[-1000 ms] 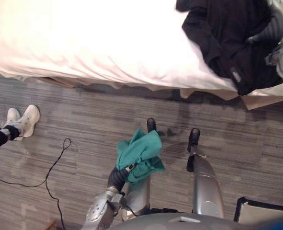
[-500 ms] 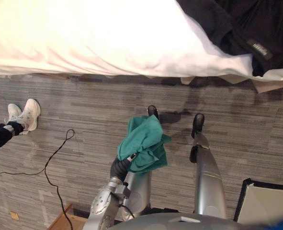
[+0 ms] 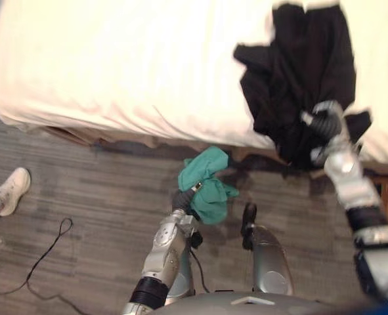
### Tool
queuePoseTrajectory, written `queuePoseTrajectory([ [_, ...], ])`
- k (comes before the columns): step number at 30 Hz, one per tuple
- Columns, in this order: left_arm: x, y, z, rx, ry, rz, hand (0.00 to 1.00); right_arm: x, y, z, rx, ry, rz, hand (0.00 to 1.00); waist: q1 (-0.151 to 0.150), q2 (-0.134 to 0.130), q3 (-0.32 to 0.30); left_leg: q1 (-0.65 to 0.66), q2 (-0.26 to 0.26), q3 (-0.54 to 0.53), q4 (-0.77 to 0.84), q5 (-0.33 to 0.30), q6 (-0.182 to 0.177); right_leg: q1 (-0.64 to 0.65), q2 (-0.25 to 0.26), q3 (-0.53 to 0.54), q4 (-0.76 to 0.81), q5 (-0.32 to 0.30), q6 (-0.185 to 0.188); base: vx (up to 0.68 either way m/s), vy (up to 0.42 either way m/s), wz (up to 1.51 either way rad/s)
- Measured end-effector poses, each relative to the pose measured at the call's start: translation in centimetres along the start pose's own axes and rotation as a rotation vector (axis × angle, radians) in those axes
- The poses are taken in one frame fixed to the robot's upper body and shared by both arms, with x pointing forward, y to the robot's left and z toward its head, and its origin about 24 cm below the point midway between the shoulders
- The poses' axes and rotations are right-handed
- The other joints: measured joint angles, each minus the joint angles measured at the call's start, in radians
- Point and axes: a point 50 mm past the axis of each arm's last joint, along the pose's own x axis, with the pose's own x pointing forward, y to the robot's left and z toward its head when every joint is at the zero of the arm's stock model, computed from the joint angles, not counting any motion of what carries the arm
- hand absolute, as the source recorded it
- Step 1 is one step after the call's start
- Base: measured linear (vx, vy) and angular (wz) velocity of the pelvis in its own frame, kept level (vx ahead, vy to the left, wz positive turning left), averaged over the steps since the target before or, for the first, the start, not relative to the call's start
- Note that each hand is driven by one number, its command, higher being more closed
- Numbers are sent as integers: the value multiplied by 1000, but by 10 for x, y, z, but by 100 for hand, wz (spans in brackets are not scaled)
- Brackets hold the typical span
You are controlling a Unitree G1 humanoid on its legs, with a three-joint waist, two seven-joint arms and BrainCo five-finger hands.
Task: Tidy the bed and pick cloth on bed and put in laundry
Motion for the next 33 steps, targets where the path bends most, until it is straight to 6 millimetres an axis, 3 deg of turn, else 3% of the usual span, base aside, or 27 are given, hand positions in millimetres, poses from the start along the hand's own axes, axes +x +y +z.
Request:
queuePoseTrajectory([
  [4,-10,30,-24,80,142,100,100,-59,58,-53,112,250,171,100,-23,2,-7,70,-42,-46,-59,17,-8,111,-9,-43,-69,6,27,62,58,29],
  [8,-33,49,-52,122,278,163,100,-107,82,-96,132,471,290,100,-49,-5,-55,141,-67,-54,-102,27,-15,195,-5,-58,-120,15,41,74,34,6],
  [11,-47,62,-69,174,379,203,100,-146,87,-129,139,656,344,100,-56,-9,-93,184,-66,-70,-104,21,-24,249,1,-72,-147,16,43,48,-18,0],
  [14,-62,76,-88,232,491,251,100,-166,76,-156,141,811,306,100,-63,-17,-112,231,-61,-80,-109,17,-30,309,10,-79,-168,16,43,6,-38,2],
  [16,-75,87,-101,236,570,304,100,-186,74,-170,140,922,306,100,-61,-20,-131,239,-61,-91,-110,16,-32,326,10,-94,-169,10,41,-3,-27,11],
  [19,-81,104,-101,238,599,384,100,-215,75,-182,161,1053,297,100,-54,-31,-136,263,-62,-105,-110,16,-35,354,9,-104,-168,0,41,-20,-13,13],
  [25,-93,120,-103,240,633,487,100,-230,78,-186,188,1136,283,100,-39,-56,-149,296,-74,-136,-111,4,-44,409,0,-131,-166,-21,41,-13,3,12],
  [29,-102,129,-105,262,666,529,100,-231,84,-185,200,1148,293,100,-34,-67,-153,296,-88,-163,-111,0,-40,427,-12,-159,-165,-27,44,16,16,23],
  [33,-101,132,-102,306,671,546,100,-230,87,-184,200,1155,298,100,-11,-81,-154,305,-120,-191,-111,-17,-27,451,-41,-185,-144,-40,43,49,44,24],
])
